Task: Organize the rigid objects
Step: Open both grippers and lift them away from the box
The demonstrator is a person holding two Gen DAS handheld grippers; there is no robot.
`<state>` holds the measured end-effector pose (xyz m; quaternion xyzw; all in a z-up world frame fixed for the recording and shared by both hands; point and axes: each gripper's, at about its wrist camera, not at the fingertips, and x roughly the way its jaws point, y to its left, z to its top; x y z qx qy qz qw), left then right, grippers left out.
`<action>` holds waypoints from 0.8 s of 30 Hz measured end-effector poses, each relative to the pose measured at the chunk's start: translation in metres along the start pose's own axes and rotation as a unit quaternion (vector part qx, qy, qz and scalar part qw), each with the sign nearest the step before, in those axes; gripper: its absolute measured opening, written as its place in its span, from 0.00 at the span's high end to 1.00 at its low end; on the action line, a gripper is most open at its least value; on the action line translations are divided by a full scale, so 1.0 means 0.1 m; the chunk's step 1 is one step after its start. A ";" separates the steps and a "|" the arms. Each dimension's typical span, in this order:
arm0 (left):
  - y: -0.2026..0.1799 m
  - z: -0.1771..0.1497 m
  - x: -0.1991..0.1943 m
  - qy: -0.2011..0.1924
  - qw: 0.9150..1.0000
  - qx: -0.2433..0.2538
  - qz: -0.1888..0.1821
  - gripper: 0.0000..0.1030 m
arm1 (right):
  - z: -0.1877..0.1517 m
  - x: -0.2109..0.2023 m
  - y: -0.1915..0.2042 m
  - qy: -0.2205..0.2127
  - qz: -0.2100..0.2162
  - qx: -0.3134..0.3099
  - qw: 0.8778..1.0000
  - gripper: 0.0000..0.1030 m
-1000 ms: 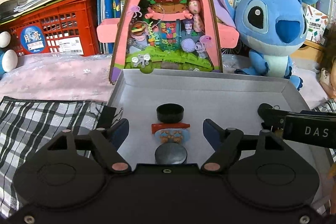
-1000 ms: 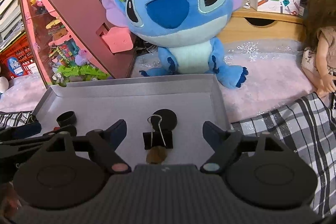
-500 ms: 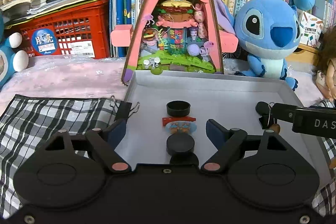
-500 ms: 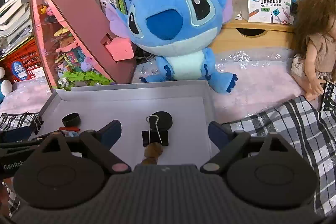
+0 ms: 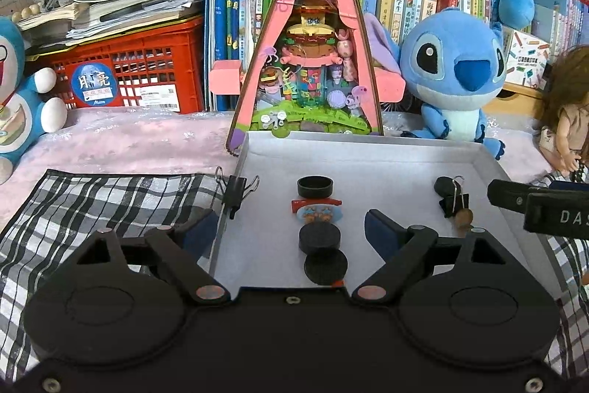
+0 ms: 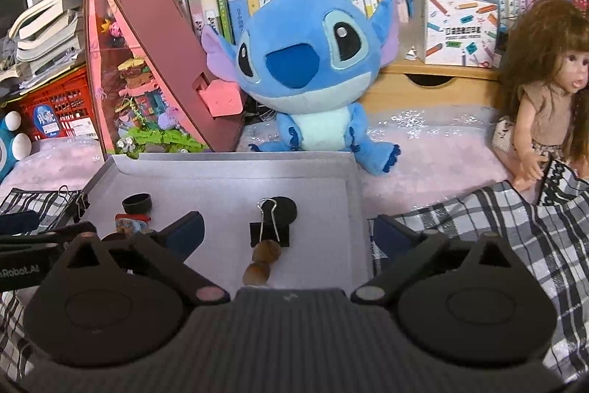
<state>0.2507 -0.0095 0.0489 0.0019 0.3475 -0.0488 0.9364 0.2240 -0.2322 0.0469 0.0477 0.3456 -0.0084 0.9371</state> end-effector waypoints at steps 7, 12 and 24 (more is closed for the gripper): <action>0.03 -0.07 -0.21 -0.007 1.000 -0.001 -0.006 0.16 | -0.04 -0.22 -0.07 -0.012 0.007 0.013 1.000 0.00; 0.02 -0.12 -0.38 -0.013 1.000 0.004 -0.013 0.16 | -0.07 -0.39 -0.08 -0.022 0.008 0.010 1.000 0.00; 0.03 -0.22 -0.82 -0.030 0.999 0.001 -0.029 0.15 | -0.14 -0.76 -0.05 -0.048 0.008 -0.015 0.999 0.00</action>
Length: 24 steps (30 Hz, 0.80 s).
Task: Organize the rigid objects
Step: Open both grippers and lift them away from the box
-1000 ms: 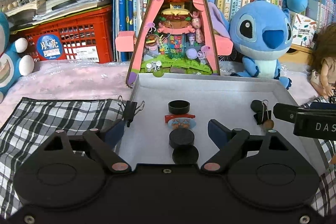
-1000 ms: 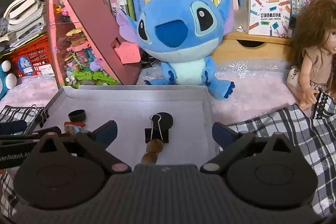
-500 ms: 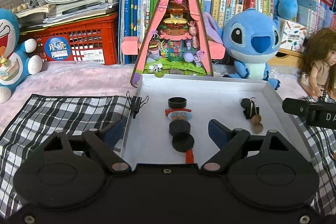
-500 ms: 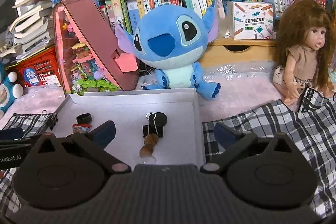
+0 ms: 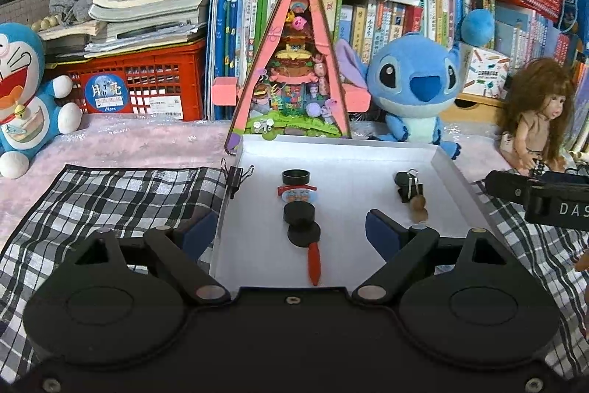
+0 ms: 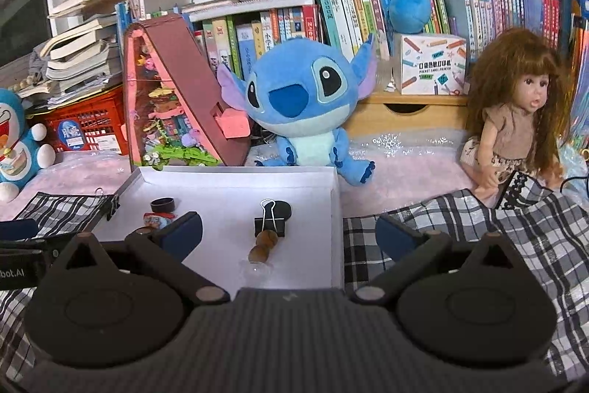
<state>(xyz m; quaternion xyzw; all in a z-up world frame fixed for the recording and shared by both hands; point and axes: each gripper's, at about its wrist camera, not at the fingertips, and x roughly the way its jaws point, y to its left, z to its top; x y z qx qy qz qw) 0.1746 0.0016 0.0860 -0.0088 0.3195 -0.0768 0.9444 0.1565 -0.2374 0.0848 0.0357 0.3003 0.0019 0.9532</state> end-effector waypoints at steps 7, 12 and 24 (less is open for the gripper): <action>-0.02 -0.07 -0.25 -0.014 1.000 0.002 -0.014 0.15 | -0.05 -0.23 0.06 -0.020 0.006 -0.020 1.000 0.00; -0.01 -0.17 -0.35 -0.015 1.000 -0.007 -0.019 0.14 | -0.14 -0.35 0.12 -0.034 0.009 -0.038 0.999 0.00; 0.02 -0.45 -0.34 -0.009 1.000 -0.021 -0.018 0.14 | -0.37 -0.41 0.18 -0.039 0.006 -0.058 0.998 0.00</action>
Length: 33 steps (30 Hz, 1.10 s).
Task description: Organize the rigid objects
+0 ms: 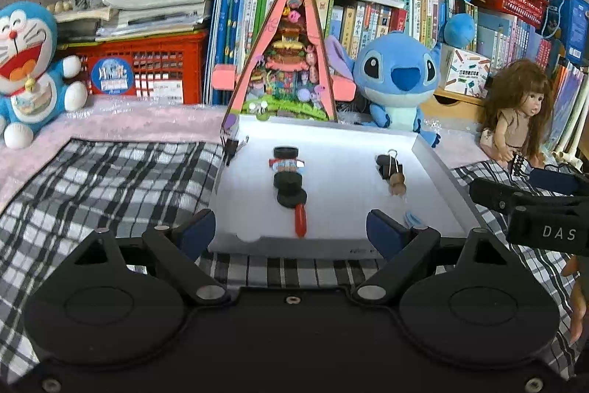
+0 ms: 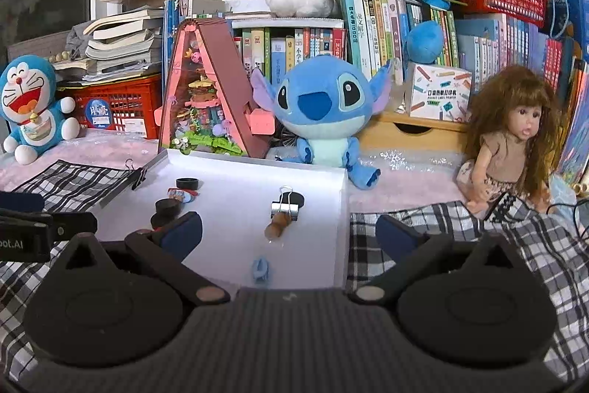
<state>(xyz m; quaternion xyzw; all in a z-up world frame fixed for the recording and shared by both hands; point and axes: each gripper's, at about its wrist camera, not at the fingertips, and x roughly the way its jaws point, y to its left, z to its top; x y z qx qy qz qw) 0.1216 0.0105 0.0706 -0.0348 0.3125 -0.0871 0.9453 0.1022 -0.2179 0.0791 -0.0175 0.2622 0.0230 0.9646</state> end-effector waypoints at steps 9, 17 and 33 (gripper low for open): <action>0.05 -0.23 0.06 0.011 1.000 -0.001 0.009 0.14 | -0.21 -0.01 0.03 0.002 0.000 0.009 1.000 0.00; 0.06 -0.39 0.15 0.017 1.000 0.004 0.026 0.14 | -0.42 0.02 0.05 0.014 -0.006 0.018 1.000 0.00; 0.08 -0.63 0.31 0.040 0.998 -0.004 0.039 0.14 | -0.73 0.07 0.09 0.046 -0.010 0.029 0.998 0.00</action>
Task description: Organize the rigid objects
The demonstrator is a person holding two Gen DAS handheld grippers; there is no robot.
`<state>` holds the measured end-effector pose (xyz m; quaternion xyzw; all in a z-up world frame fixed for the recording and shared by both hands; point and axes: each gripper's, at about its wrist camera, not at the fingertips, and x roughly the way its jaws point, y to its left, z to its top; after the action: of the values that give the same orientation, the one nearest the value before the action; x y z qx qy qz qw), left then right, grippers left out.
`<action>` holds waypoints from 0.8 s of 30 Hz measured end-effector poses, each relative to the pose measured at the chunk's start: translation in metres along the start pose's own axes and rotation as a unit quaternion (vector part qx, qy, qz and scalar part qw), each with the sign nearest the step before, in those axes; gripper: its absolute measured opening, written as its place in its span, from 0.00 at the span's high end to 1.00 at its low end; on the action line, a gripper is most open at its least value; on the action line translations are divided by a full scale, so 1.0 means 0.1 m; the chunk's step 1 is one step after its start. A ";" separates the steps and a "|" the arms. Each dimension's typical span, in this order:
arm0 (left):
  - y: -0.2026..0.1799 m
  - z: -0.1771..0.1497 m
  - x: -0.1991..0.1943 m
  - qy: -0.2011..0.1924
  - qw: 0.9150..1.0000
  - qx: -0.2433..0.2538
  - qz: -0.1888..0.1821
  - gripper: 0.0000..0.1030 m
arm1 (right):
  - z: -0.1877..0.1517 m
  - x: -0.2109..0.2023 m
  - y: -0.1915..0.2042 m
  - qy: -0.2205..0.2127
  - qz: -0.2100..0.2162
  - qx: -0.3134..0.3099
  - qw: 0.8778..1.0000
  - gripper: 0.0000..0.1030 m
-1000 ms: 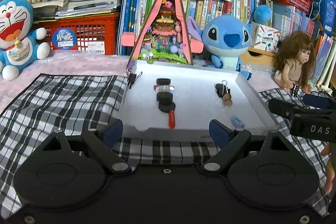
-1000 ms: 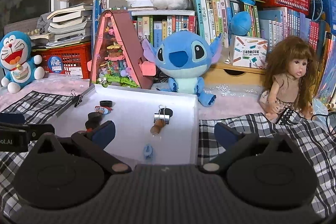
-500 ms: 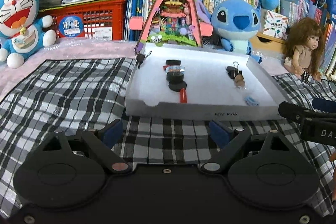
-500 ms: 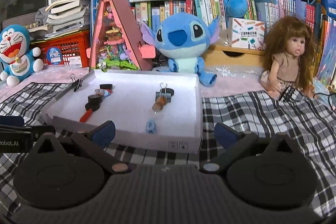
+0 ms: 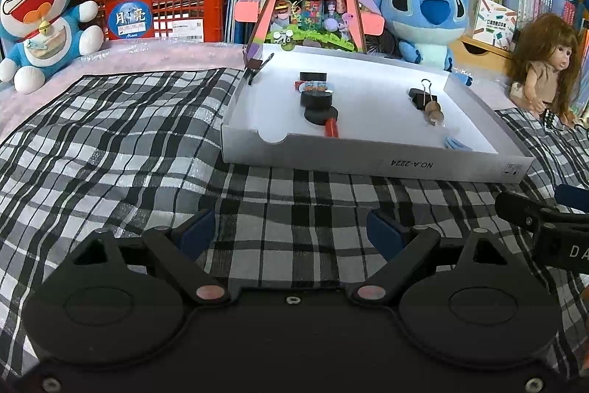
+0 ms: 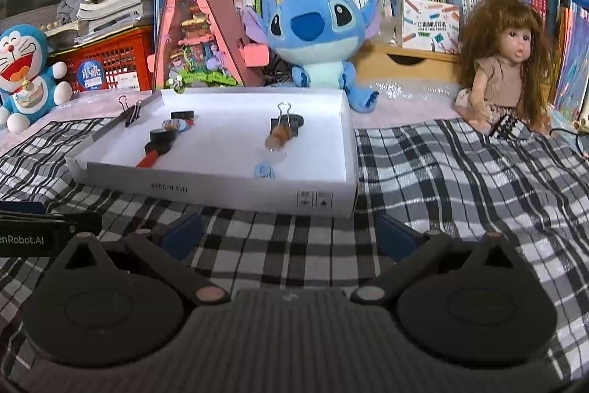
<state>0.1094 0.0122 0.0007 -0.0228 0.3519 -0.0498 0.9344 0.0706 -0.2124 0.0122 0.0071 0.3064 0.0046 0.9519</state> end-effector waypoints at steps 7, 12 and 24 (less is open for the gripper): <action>-0.01 -0.04 0.03 0.000 1.000 0.004 0.007 0.14 | -0.07 0.04 0.03 0.010 0.001 -0.001 1.000 0.00; -0.04 -0.06 0.05 -0.004 1.000 0.017 0.013 0.12 | -0.12 0.09 0.04 0.022 0.003 -0.001 1.000 0.00; -0.08 -0.08 0.12 0.002 0.999 0.028 0.026 0.01 | -0.14 0.21 0.03 0.054 -0.003 0.008 0.999 0.00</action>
<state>0.1119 0.0029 -0.0126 0.0127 0.3524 -0.0357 0.9351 0.0789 -0.2091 -0.0114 0.0134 0.3570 0.0001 0.9340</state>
